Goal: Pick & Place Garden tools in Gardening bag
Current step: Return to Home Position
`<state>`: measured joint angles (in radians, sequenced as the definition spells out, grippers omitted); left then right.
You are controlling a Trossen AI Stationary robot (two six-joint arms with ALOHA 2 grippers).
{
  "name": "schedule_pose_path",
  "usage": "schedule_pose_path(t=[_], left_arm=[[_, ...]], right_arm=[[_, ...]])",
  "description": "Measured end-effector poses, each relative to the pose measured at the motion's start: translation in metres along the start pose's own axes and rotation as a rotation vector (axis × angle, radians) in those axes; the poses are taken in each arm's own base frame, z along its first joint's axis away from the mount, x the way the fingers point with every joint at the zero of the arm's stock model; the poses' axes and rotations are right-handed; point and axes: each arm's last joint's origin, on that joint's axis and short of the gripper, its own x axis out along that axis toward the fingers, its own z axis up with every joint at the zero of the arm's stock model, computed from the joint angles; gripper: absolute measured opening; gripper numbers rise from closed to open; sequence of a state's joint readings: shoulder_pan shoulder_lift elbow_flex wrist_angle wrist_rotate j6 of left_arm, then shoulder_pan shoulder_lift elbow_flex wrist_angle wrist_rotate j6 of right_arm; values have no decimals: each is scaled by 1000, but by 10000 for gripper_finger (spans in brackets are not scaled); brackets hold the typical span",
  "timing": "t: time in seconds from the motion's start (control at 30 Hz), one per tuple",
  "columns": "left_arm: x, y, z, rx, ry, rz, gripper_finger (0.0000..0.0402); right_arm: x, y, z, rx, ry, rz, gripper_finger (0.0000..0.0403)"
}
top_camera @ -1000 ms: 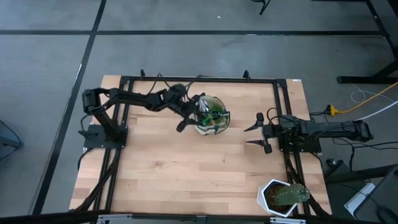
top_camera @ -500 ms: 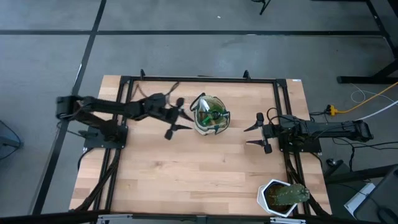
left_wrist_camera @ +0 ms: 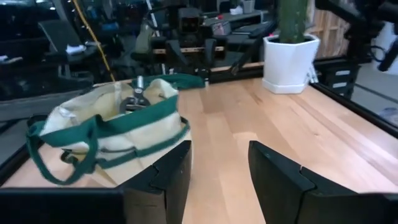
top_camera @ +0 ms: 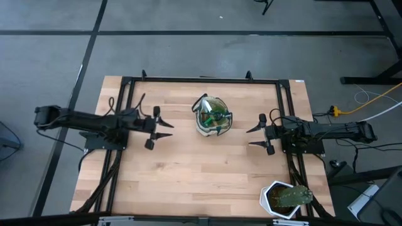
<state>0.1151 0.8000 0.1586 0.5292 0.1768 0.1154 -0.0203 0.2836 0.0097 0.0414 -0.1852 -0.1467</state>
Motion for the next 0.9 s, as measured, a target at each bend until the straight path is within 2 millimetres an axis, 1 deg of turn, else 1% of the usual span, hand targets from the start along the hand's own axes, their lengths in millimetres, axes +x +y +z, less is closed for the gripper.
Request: schedule_pose_path(t=[0.23,0.43,0.7,0.9], left_arm=[[-14,-17,-11,-24,-55,12,155],[-21,-26,-21,-63,-69,182,154],[-22,-40,-20,6,-72,121,154],[-22,-41,-24,14,-35,134,155]], right_arm=[[0,0,0,0,0,0,250],[0,0,0,0,0,0,250],[0,0,0,0,0,0,250],[0,0,0,0,0,0,250]])
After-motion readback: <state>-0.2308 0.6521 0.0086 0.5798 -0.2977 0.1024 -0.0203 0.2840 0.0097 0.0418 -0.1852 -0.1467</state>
